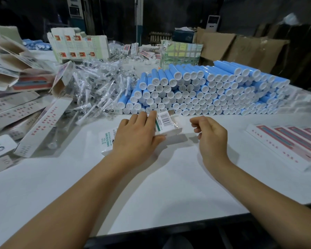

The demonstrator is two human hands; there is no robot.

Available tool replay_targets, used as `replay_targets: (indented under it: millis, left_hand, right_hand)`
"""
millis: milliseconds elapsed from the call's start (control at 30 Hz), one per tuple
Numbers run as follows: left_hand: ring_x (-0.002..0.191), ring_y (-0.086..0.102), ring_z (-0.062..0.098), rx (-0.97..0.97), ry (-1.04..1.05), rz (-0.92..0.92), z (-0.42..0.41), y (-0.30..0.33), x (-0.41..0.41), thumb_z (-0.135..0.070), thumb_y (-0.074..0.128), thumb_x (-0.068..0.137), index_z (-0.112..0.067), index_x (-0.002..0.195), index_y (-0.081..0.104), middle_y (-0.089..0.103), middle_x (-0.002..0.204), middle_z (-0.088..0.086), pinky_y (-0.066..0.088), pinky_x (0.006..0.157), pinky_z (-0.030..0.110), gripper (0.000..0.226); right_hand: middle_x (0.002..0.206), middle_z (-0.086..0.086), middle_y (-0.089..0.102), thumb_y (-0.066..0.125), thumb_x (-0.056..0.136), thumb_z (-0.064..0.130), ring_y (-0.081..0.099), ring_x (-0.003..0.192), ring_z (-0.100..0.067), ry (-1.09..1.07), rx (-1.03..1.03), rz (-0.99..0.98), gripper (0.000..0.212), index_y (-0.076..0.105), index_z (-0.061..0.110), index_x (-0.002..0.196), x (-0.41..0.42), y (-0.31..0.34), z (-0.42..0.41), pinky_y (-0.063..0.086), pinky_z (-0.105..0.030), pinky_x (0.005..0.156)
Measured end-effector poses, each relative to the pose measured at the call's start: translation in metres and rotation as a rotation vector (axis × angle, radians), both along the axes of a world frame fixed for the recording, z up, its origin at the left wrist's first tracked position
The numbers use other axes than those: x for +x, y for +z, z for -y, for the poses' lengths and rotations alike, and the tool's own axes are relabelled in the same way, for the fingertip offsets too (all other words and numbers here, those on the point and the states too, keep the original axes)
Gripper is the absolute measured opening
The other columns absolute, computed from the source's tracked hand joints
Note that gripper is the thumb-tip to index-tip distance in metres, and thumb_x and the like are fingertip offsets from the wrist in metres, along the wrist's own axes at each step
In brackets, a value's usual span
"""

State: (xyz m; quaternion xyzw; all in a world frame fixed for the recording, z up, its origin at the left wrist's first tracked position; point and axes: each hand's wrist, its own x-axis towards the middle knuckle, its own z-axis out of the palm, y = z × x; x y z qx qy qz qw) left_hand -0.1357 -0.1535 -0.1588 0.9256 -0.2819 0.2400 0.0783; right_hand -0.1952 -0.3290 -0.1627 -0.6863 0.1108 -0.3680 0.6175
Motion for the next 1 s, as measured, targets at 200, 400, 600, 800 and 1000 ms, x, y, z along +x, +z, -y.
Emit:
replay_targets:
  millis: [200,400,600,800,1000]
  left_hand:
    - [0.117,0.041,0.027,-0.044,0.058,0.007,0.002,0.001,0.002,-0.060,0.037,0.091,-0.015,0.149,0.020,0.043,0.131,0.005,0.031,0.090,0.037,0.076]
    - [0.116,0.042,0.028,-0.030,0.070,0.061,0.007,-0.002,-0.001,-0.058,0.038,0.091,-0.012,0.148,0.021,0.044,0.132,0.008,0.032,0.089,0.038,0.075]
    - [0.117,0.041,0.029,-0.016,0.100,0.086,0.012,-0.004,-0.003,-0.058,0.039,0.091,-0.011,0.148,0.022,0.044,0.132,0.009,0.032,0.090,0.038,0.075]
    - [0.101,0.053,0.033,0.003,0.082,0.128,0.014,-0.005,-0.010,-0.052,0.060,0.084,-0.005,0.139,0.042,0.056,0.115,0.013,0.040,0.079,0.041,0.075]
    - [0.084,0.055,0.030,0.055,0.020,0.227,0.018,-0.013,-0.015,-0.051,0.067,0.076,-0.003,0.128,0.053,0.060,0.099,0.011,0.043,0.070,0.038,0.073]
  right_hand:
    - [0.069,0.019,0.070,0.055,0.094,0.009,0.061,0.063,0.007,0.128,-0.039,-0.005,0.021,0.070,0.023,0.088,-0.005,-0.001,-0.013,0.043,-0.008,0.056]
    - [0.094,0.013,0.073,0.059,0.090,0.002,0.065,0.077,0.005,0.216,0.010,-0.038,0.029,0.066,0.022,0.110,-0.004,-0.006,-0.019,0.048,-0.008,0.069]
    - [0.099,0.025,0.066,0.057,0.089,-0.006,0.062,0.100,0.008,0.306,-0.012,-0.063,0.044,0.054,0.006,0.131,-0.003,-0.011,-0.020,0.046,-0.007,0.085]
    - [0.077,0.024,0.070,0.058,0.089,-0.003,0.062,0.071,0.007,0.270,-0.049,-0.112,0.058,0.039,0.007,0.143,0.001,-0.004,-0.017,0.046,-0.008,0.068]
    - [0.059,0.019,0.062,0.060,0.090,0.005,0.053,0.053,0.004,0.244,-0.080,-0.210,0.055,0.044,0.017,0.141,0.010,-0.003,-0.016,0.042,-0.019,0.063]
